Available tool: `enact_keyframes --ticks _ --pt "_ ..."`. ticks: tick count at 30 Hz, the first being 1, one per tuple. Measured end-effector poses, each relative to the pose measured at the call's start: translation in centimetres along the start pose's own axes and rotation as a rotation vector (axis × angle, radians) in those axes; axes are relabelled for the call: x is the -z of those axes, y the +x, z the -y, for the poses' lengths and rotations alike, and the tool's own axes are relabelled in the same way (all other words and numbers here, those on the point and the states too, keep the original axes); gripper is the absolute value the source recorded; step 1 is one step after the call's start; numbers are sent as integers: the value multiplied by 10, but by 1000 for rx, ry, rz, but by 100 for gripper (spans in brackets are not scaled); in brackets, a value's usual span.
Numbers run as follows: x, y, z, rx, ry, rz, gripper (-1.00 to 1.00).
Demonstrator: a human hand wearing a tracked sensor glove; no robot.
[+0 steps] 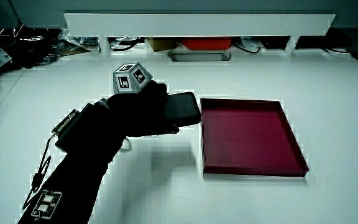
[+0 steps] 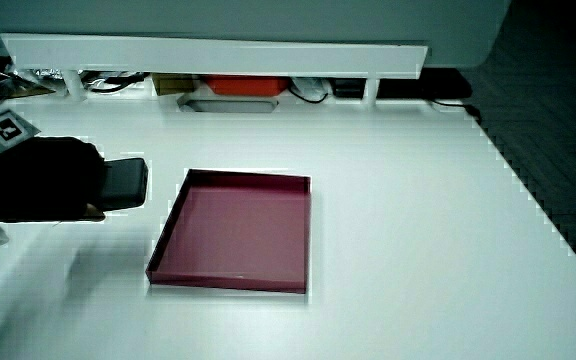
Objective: Place battery on desk
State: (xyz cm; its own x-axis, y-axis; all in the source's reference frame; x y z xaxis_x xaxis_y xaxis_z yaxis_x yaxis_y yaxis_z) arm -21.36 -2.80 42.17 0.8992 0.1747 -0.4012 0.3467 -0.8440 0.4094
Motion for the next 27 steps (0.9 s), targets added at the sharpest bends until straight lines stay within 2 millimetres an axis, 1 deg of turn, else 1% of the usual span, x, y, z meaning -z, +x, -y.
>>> enact_keyframes --ticks 2,7,11,12,13,14,17,18,23,24,27 --pt "3 -6 0 -41 -23 0 0" --pt "18 -28 -4 -76 -33 19 0" --pt "30 -42 -6 -104 -37 15 0" --pt "40 -55 -9 -109 -73 35 0" --pt "45 -61 -10 -116 -73 29 0" --pt "45 -60 -9 -118 -70 42 0" --pt "52 -70 -12 -140 -82 41 0" --pt "51 -69 -11 -138 -79 46 0" --pt "62 -76 -14 -149 -100 41 0" --pt "61 -73 -13 -152 -100 55 0" --pt "67 -78 -14 -163 -110 19 0"
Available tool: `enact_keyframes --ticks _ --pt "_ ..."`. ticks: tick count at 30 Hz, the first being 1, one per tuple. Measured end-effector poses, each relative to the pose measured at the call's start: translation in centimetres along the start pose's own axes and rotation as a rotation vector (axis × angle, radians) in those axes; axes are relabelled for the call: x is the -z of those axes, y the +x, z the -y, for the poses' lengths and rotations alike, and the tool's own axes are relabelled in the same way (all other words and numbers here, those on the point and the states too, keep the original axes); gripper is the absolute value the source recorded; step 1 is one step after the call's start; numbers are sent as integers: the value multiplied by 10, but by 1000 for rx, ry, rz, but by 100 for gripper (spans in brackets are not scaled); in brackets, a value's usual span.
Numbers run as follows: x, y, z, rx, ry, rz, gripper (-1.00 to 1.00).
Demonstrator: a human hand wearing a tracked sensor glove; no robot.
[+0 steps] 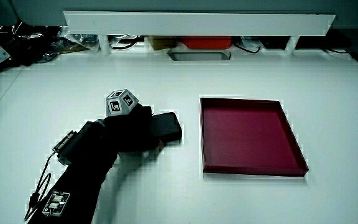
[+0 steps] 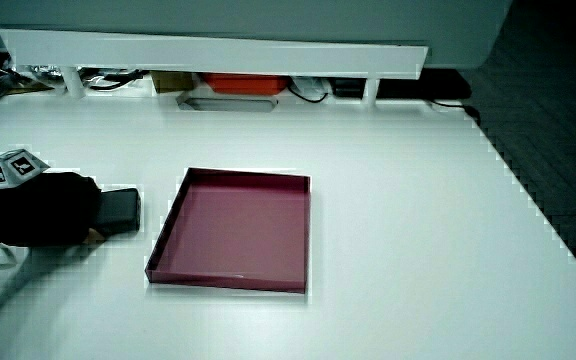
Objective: Place battery on desk
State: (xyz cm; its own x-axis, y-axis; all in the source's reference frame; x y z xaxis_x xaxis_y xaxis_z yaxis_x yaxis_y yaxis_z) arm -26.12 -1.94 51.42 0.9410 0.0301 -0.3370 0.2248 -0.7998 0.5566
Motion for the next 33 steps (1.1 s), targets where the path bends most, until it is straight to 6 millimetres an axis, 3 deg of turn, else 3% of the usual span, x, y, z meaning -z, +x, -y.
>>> enact_keyframes --ticks 4,21,25,27,28,33 --pt "-1 1 0 -3 -11 7 0" --pt "7 -6 8 -37 -44 -5 -71" --pt "4 -7 17 -24 -36 -3 -88" --pt "-3 -1 26 -4 -13 0 -96" --pt "-15 13 37 -6 26 -24 -100" --pt "-26 20 65 -4 53 2 -100"
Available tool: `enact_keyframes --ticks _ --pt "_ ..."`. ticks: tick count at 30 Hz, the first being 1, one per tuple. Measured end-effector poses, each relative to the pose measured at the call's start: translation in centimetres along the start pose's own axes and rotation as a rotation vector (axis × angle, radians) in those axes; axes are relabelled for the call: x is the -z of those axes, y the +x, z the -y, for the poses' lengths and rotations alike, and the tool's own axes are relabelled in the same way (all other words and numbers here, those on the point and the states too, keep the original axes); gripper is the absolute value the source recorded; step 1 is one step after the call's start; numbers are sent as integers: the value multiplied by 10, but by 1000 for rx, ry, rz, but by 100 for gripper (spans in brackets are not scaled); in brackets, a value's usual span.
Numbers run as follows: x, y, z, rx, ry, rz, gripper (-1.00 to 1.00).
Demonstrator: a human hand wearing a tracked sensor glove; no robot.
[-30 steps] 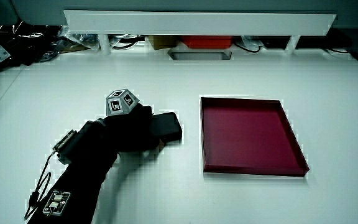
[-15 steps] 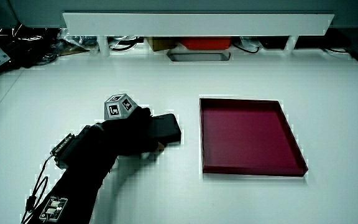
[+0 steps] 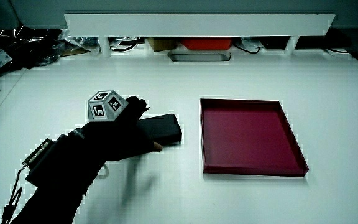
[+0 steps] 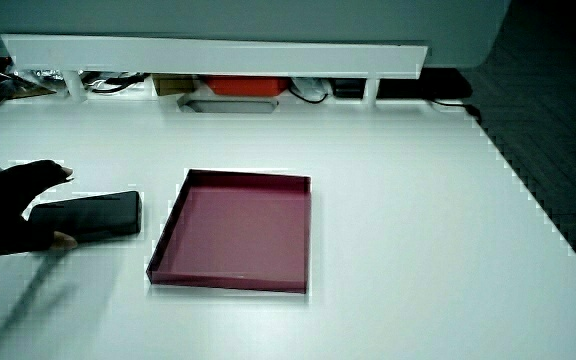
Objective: Place battery on desk
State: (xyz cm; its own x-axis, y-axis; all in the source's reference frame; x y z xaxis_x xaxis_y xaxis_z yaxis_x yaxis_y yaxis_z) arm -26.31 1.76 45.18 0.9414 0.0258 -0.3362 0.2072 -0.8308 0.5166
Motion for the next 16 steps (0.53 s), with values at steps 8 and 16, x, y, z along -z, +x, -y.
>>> enact_keyframes --ticks 8,16 --pt "-27 28 48 53 17 -31 -100" --pt "-38 57 83 8 -41 -158 -100"
